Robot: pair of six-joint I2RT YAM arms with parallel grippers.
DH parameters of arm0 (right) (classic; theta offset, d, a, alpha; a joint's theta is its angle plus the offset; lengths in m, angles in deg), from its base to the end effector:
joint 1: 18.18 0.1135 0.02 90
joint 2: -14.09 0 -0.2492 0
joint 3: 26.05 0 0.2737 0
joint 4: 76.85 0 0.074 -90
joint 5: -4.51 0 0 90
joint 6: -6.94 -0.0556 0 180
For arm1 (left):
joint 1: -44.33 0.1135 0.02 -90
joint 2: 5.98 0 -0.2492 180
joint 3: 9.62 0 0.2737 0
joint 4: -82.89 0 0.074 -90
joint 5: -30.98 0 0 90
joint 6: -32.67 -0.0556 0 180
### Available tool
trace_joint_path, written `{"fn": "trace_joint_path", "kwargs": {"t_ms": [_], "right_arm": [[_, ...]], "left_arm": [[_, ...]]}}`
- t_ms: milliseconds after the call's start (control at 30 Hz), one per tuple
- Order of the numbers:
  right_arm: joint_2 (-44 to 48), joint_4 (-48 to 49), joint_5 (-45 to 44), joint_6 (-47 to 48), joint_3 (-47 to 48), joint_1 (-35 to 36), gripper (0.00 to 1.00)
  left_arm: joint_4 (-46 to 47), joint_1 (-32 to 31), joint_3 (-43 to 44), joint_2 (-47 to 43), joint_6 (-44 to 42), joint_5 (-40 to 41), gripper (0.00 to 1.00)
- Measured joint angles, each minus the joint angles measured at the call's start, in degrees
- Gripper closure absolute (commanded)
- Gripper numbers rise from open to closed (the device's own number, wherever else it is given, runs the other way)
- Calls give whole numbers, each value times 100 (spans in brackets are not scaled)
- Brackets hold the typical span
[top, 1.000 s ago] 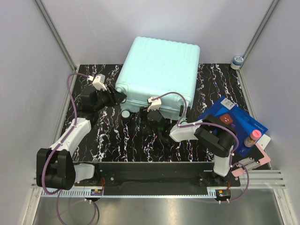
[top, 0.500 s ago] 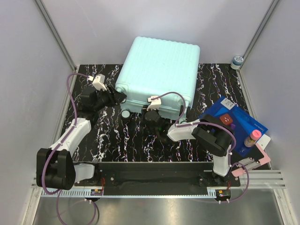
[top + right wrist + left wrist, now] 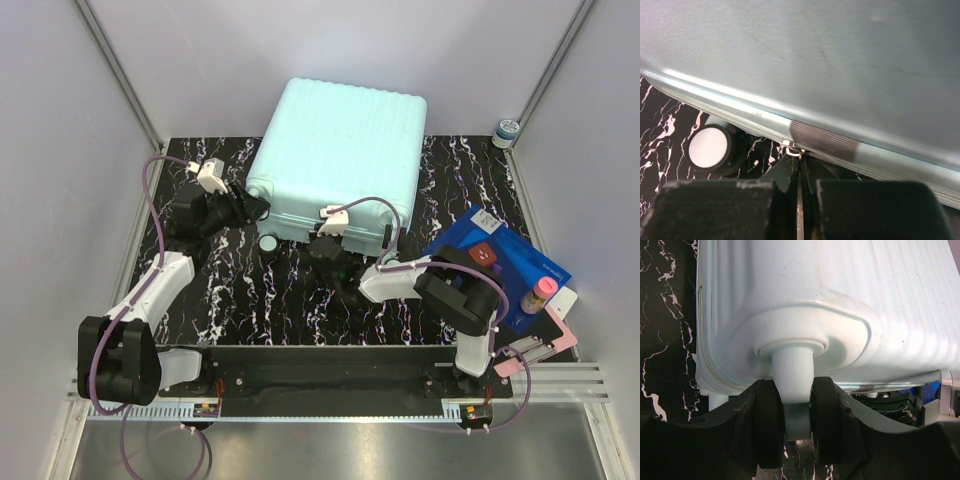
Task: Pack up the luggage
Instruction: Zip the luggage at the center of the board.
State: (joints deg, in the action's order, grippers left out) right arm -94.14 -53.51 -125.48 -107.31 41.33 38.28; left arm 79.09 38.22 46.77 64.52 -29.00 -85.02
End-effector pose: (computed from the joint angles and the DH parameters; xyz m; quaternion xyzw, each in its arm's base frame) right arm 0.2597 0.3271 0.1361 -0.0160 0.7842 0.1496 0.6020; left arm 0.3158 -0.0583 0.2436 -0.0219 0.7986 -0.3435 0.4938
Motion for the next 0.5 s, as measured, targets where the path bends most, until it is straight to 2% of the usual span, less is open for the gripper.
{"fn": "trace_joint_path", "kwargs": {"t_ms": [500], "right_arm": [[1119,-1058,-748,-269,-835,-39,100]], "left_arm": [[-13,11,0,0,0,-2,100]]}}
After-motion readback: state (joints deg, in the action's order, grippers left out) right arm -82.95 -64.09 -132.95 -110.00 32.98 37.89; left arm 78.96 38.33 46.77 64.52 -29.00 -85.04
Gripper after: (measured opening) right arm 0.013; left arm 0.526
